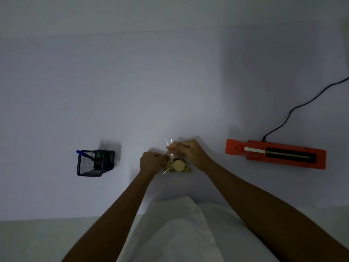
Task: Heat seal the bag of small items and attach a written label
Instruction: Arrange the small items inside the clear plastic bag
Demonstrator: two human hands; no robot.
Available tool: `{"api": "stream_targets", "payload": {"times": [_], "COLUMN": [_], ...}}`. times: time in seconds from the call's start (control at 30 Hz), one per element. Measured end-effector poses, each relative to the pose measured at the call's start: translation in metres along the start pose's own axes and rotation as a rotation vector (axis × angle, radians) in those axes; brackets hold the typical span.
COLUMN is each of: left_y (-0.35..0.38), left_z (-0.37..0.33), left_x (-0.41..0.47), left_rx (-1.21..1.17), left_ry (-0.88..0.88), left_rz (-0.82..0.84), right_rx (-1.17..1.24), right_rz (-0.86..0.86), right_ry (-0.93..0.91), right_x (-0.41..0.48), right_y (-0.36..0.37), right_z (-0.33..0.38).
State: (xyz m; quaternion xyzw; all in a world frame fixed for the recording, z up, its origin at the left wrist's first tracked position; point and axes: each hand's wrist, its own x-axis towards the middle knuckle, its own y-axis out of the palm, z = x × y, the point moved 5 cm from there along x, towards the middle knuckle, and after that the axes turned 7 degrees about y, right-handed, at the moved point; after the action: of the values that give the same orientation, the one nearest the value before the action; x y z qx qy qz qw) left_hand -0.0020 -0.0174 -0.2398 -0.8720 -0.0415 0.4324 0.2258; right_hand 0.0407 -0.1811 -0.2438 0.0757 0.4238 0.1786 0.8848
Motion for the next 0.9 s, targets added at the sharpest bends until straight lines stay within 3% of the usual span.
{"api": "stream_targets", "payload": {"times": [0.3,0.47,0.57,0.67,0.9], "left_y": [-0.002,-0.013,0.001,0.017,0.032], "left_z": [-0.001,-0.029,-0.045,-0.047,-0.051], "left_x": [-0.004,-0.023,-0.037,-0.044,-0.047], "left_rx": [0.058,0.306,0.369,0.511,0.733], "left_ry": [0.071,0.481,0.737,0.827,0.992], "left_rz": [0.020,-0.183,0.033,0.165,0.078], "right_rx": [-0.033,0.017,0.038,0.009,-0.011], "right_rz": [-0.020,-0.010,-0.023,-0.027,-0.031], "right_ry": [0.029,0.057,0.061,0.052,0.054], "right_x": [0.004,0.003,0.002,0.000,-0.003], "right_y": [-0.004,-0.003,-0.003,-0.003,-0.003], "right_z": [-0.008,-0.005,-0.003,-0.002,0.001]}}
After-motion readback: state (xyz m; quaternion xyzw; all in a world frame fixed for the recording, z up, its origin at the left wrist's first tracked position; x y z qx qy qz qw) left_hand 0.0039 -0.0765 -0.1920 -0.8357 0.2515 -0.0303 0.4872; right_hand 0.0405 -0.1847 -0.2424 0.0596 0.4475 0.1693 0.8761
